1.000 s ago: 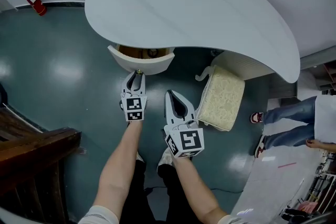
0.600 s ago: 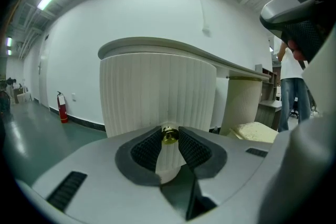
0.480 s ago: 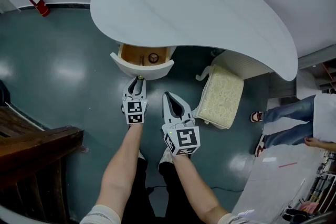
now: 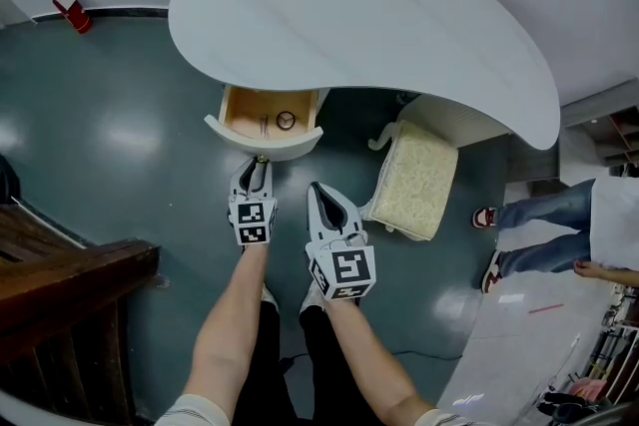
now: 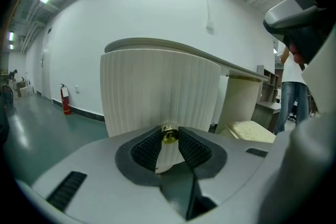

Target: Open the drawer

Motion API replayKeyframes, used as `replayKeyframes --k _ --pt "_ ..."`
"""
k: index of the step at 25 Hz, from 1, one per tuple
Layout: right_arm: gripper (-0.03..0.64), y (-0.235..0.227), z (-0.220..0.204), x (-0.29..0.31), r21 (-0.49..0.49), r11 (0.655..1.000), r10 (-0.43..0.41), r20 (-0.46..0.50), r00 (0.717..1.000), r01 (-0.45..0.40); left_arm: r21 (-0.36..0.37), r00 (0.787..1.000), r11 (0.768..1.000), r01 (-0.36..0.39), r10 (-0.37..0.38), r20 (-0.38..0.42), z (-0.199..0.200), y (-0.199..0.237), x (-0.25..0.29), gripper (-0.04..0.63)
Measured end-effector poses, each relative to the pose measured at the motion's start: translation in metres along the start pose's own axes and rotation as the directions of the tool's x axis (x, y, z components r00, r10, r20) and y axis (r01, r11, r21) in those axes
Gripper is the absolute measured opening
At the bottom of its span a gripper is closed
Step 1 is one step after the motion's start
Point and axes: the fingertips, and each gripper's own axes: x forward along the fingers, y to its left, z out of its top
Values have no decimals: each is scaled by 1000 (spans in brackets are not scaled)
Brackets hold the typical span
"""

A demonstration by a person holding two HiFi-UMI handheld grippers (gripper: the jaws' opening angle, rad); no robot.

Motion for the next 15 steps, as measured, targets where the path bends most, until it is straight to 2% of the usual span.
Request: replayKeyframes --k 15 --pt "12 9 -12 -3 13 1000 10 -48 999 -9 -10 999 1000 -2 1 -55 -18 -6 -29 104"
